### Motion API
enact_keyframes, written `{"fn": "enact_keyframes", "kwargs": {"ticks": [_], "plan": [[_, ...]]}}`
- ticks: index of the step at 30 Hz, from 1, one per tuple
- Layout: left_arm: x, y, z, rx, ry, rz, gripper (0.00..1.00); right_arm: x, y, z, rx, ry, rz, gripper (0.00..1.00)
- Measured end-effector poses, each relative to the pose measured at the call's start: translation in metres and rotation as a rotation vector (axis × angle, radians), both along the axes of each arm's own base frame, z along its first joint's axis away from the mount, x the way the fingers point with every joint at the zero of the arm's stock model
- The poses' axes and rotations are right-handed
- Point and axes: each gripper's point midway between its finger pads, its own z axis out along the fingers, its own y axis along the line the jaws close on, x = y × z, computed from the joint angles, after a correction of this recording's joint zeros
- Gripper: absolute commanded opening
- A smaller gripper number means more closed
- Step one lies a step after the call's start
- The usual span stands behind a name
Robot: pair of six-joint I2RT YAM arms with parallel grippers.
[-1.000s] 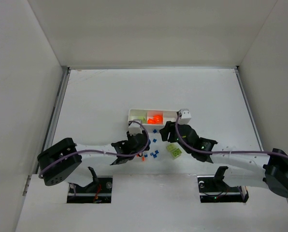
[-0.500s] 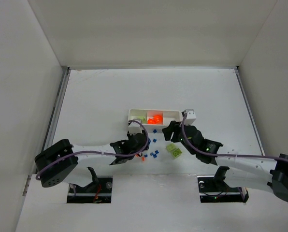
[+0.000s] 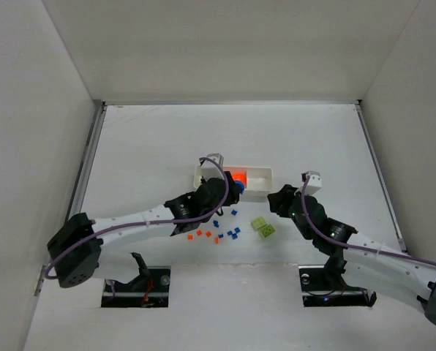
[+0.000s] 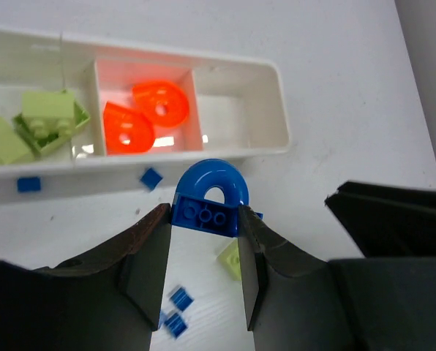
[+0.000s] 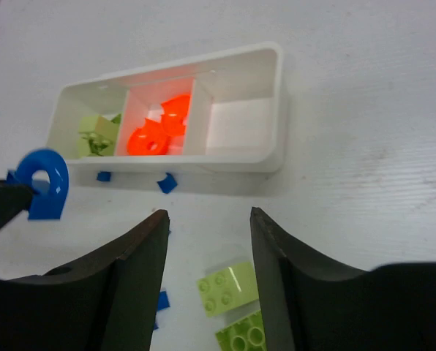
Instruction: Sort the legos into containers by color
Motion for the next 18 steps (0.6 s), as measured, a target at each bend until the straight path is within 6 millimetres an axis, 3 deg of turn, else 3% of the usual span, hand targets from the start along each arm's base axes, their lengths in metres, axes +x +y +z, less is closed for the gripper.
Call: {"fn": "enact_keyframes", "kwargs": {"ticks": [3, 6, 13, 18], "plan": [[0.024, -0.02, 0.001, 0.009, 0.009, 0.001, 0.22, -0.002, -0.013, -0.007, 0.012, 0.019, -0.04, 0.43], [0.045, -0.038, -0.012, 0.028, 0.036, -0.008, 0.22, -0.006, -0.016, -0.01, 0.03, 0.036, -0.056, 0.42], [0.07, -0.075, -0.044, 0.082, 0.085, -0.062, 0.26, -0.014, -0.012, -0.022, 0.012, 0.075, -0.051, 0.43], [0.078, -0.095, -0.05, 0.084, 0.094, -0.092, 0.43, -0.017, -0.014, -0.028, -0.003, 0.092, -0.064, 0.47]]}}
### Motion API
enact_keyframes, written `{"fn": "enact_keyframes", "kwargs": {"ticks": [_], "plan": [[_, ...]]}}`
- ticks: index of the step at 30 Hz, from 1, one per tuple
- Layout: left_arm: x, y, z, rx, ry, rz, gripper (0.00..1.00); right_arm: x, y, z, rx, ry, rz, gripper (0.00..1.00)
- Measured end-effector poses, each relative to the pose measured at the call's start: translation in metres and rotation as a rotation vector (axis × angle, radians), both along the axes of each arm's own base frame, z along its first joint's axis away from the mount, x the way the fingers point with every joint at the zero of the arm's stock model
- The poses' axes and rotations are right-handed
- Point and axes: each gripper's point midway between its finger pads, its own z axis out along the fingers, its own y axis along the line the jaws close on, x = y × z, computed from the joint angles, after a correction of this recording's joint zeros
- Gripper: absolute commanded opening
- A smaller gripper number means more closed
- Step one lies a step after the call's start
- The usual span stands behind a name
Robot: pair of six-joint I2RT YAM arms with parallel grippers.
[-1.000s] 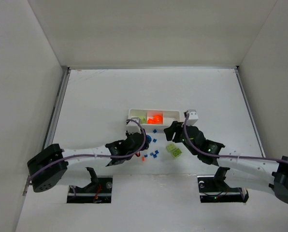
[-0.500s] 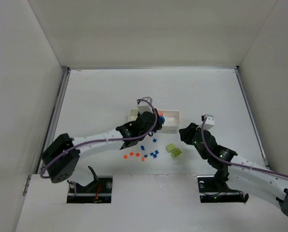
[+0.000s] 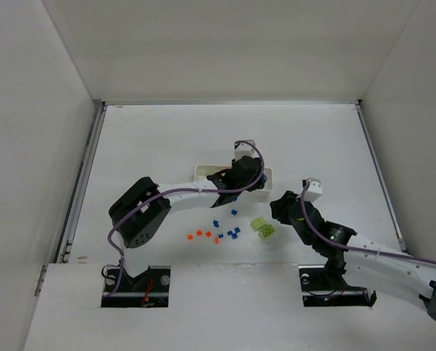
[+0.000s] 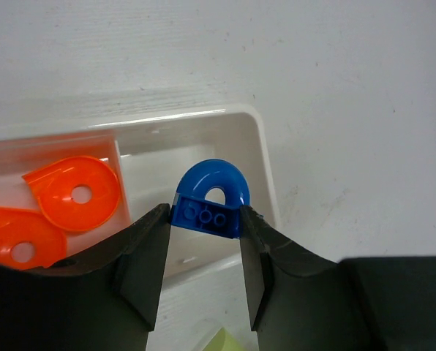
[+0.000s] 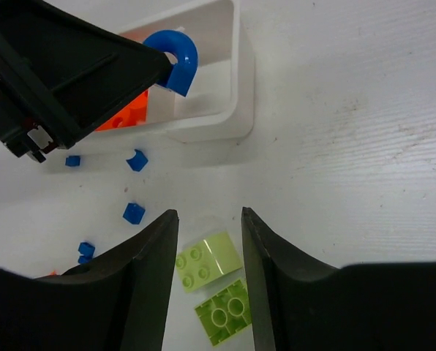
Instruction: Sort the legos into containers by color
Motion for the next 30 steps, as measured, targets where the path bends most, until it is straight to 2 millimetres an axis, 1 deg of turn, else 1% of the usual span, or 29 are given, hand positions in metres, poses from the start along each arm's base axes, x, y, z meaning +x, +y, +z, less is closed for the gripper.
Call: {"fn": "enact_keyframes", "kwargs": {"ticks": [4, 8, 11, 16, 18, 20, 24, 27, 30], "plan": [[0.001, -0.003, -0.002, -0.002, 0.007, -0.006, 0.5, -0.004, 0.001, -0.004, -0.005, 0.014, 0.002, 0.56], [0.001, -0.001, 0.0, -0.006, 0.005, -0.006, 0.52, -0.011, 0.009, -0.013, -0.035, 0.037, 0.038, 0.62], [-0.003, 0.011, 0.008, -0.012, -0.003, -0.001, 0.49, -0.021, 0.017, -0.028, -0.094, 0.075, 0.086, 0.67], [-0.02, 0.043, 0.039, -0.059, -0.043, 0.012, 0.47, -0.035, 0.034, -0.043, -0.188, 0.126, 0.164, 0.71], [-0.028, 0.058, 0.048, -0.074, -0.063, 0.023, 0.46, -0.037, 0.04, -0.048, -0.228, 0.142, 0.184, 0.72], [-0.039, 0.072, 0.051, -0.083, -0.078, 0.029, 0.46, -0.037, 0.044, -0.053, -0.267, 0.155, 0.199, 0.72], [-0.072, 0.103, 0.042, -0.061, -0.092, 0.03, 0.46, -0.033, 0.051, -0.057, -0.334, 0.169, 0.23, 0.71], [-0.097, 0.122, 0.037, -0.037, -0.105, 0.017, 0.46, -0.031, 0.054, -0.061, -0.367, 0.186, 0.252, 0.68], [-0.112, 0.135, 0.034, -0.017, -0.117, 0.016, 0.46, -0.028, 0.055, -0.068, -0.396, 0.208, 0.264, 0.63]]}}
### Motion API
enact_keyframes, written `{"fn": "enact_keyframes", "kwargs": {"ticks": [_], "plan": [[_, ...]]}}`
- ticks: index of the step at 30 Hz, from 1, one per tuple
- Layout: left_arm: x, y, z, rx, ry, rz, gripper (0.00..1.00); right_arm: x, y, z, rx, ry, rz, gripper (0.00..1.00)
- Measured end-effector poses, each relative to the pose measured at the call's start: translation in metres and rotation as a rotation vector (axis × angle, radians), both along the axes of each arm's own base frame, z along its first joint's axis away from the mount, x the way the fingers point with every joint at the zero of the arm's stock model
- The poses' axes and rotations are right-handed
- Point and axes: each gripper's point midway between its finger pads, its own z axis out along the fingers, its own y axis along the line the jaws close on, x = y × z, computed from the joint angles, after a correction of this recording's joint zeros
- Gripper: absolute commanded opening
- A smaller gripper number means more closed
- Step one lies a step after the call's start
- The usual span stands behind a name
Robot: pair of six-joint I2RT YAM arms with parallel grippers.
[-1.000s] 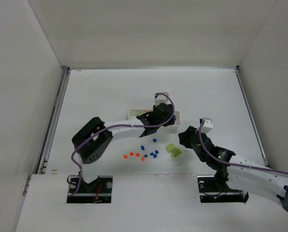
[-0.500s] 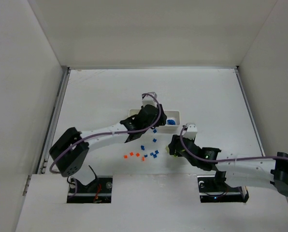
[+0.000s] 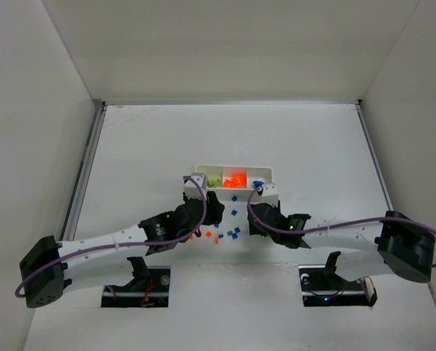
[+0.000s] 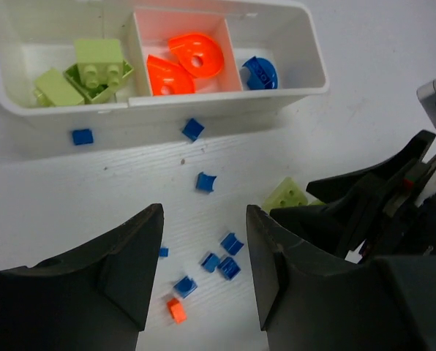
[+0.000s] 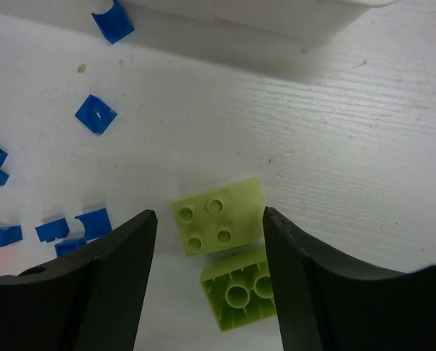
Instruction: Sort the legos into containers by color
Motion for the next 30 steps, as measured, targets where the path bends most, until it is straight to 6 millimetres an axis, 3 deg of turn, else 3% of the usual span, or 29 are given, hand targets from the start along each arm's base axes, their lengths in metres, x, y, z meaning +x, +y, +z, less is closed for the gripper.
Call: {"fn": "enact_keyframes", "kwargs": {"ticks": [5, 9, 14, 18, 25, 27, 30], "plan": [[-0.017, 0.025, -0.021, 0.057, 0.013, 0.022, 0.46, -0.003, 0.0, -0.014, -0.04, 0.036, 0.022, 0.53], [-0.028, 0.041, -0.038, 0.088, 0.036, 0.033, 0.45, 0.005, 0.008, -0.009, -0.015, 0.025, 0.018, 0.36], [-0.046, 0.046, -0.049, 0.09, 0.052, 0.004, 0.45, 0.009, 0.011, 0.001, 0.017, 0.008, 0.02, 0.32], [-0.053, 0.056, -0.057, 0.128, 0.055, 0.028, 0.44, 0.016, 0.025, 0.03, 0.081, -0.036, 0.037, 0.32], [-0.049, 0.083, -0.067, 0.194, 0.048, 0.151, 0.4, 0.057, 0.082, 0.113, 0.234, -0.16, 0.07, 0.32], [-0.048, 0.093, -0.074, 0.23, 0.057, 0.192, 0.4, 0.071, 0.099, 0.123, 0.256, -0.177, 0.078, 0.32], [-0.051, 0.104, -0.083, 0.282, 0.079, 0.229, 0.43, 0.091, 0.121, 0.122, 0.25, -0.176, 0.087, 0.34]]}}
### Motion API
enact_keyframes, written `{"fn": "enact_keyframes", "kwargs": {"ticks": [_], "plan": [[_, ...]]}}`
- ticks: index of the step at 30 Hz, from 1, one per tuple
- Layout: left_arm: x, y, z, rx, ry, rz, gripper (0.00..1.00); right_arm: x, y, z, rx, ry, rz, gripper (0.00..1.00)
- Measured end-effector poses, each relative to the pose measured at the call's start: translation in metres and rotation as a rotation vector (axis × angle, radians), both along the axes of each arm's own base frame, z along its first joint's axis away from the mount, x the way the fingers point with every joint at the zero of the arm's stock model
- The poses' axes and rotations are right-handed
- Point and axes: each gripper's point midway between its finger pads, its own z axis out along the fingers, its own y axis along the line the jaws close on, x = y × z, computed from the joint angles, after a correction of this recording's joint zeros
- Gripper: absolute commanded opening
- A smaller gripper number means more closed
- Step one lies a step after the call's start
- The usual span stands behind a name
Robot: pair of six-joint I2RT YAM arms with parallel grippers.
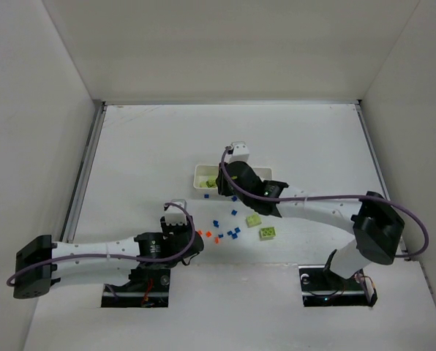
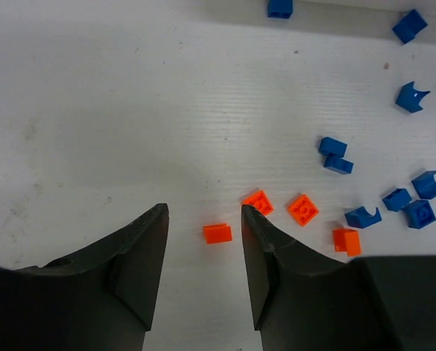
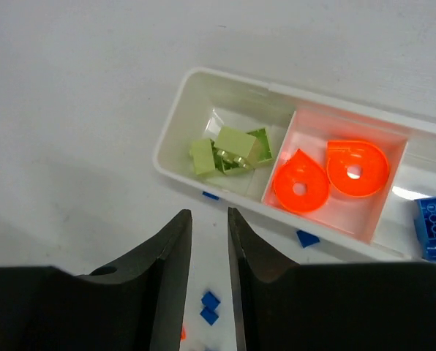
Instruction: Sort the legos into containers by color
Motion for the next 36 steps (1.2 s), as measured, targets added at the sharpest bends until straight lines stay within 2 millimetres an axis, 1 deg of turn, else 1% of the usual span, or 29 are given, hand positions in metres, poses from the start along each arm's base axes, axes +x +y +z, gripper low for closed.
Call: {"fn": "enact_keyframes", "kwargs": {"ticks": [2, 5, 6, 9, 11, 13, 15, 17, 19, 21, 26, 32, 34, 36], "plan": [[-0.003, 0.002, -0.002, 0.007, 0.011, 0.004, 0.44, 0.005, 0.003, -0.011, -0.029, 0.009, -0.002, 0.38], [-0.009, 0.0, -0.001, -0.002, 0.021, -0.004, 0.45, -0.004, -0.009, -0.027, -0.079, 0.02, -0.004, 0.52], [-0.01, -0.001, -0.001, -0.005, 0.025, -0.007, 0.45, -0.011, -0.017, -0.034, -0.098, 0.024, -0.004, 0.56], [-0.014, -0.003, -0.002, -0.011, 0.031, -0.016, 0.45, -0.038, -0.049, -0.055, -0.144, 0.046, -0.014, 0.64], [-0.016, -0.004, -0.003, -0.011, 0.032, -0.021, 0.45, -0.054, -0.071, -0.069, -0.172, 0.07, -0.022, 0.66], [-0.018, -0.006, -0.001, -0.01, 0.032, -0.031, 0.45, -0.062, -0.085, -0.083, -0.194, 0.096, -0.032, 0.67], [-0.018, -0.011, 0.005, -0.016, 0.023, -0.041, 0.45, -0.067, -0.092, -0.095, -0.216, 0.12, -0.04, 0.67], [-0.016, -0.019, 0.015, -0.029, 0.008, -0.049, 0.45, -0.07, -0.095, -0.106, -0.24, 0.143, -0.041, 0.68], [-0.014, -0.027, 0.027, -0.045, -0.008, -0.058, 0.46, -0.072, -0.097, -0.116, -0.261, 0.162, -0.042, 0.68], [-0.012, -0.034, 0.034, -0.05, -0.022, -0.067, 0.46, -0.073, -0.098, -0.124, -0.279, 0.178, -0.045, 0.68], [-0.009, -0.044, 0.038, -0.041, -0.039, -0.093, 0.46, -0.075, -0.099, -0.134, -0.292, 0.203, -0.052, 0.68], [-0.001, -0.05, 0.038, -0.044, -0.038, -0.097, 0.48, -0.078, -0.102, -0.139, -0.284, 0.222, -0.07, 0.52], [0.003, -0.053, 0.037, -0.048, -0.032, -0.097, 0.48, -0.078, -0.102, -0.139, -0.279, 0.221, -0.074, 0.43], [0.005, -0.056, 0.035, -0.05, -0.023, -0.102, 0.48, -0.077, -0.102, -0.138, -0.273, 0.219, -0.082, 0.4]]}}
